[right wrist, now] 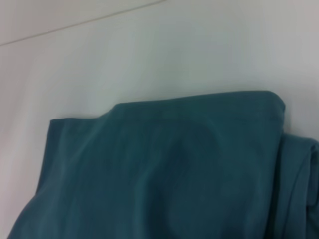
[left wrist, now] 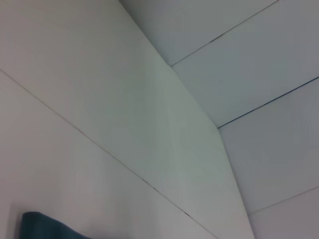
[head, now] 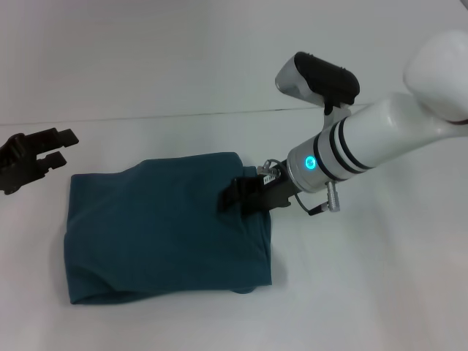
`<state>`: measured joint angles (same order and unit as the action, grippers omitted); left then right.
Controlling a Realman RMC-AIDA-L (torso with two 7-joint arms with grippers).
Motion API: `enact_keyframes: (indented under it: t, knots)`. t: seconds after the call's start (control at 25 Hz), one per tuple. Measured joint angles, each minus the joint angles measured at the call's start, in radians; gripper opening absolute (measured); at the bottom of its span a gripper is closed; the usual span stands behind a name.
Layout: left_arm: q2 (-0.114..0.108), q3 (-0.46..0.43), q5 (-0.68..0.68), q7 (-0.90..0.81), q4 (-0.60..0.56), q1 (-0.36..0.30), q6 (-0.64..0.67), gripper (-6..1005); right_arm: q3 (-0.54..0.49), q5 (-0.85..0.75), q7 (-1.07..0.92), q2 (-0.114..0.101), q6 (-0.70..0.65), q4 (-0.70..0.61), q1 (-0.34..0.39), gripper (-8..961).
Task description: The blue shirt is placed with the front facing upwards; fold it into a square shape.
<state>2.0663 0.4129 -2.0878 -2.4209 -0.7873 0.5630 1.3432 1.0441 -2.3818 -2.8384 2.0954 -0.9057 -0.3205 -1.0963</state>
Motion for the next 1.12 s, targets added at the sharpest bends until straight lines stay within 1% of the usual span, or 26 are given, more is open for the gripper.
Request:
enact_keyframes:
  t: [0.24, 0.72, 0.84, 1.0, 1.12]
  knots:
    - [0.0, 0.0, 0.0, 0.0, 0.001, 0.0, -0.003, 578, 0.0, 0.001, -0.002, 0.0, 0.026, 0.013, -0.002, 432]
    - [0.0, -0.001, 0.0, 0.0, 0.0, 0.0, -0.003, 578, 0.002, -0.005, 0.005, -0.004, 0.028, 0.011, -0.004, 354]
    - [-0.001, -0.002, 0.0, 0.0, 0.0, 0.001, -0.003, 578, 0.002, -0.006, 0.005, -0.005, 0.028, 0.011, -0.004, 125]
    - [-0.002, -0.002, 0.0, 0.0, 0.0, 0.002, -0.002, 578, 0.0, -0.004, 0.001, -0.007, 0.02, 0.001, -0.001, 107]
    - [-0.002, -0.002, 0.001, 0.0, 0.0, 0.001, -0.002, 579, -0.008, -0.001, -0.001, -0.01, 0.003, -0.031, 0.015, 106]
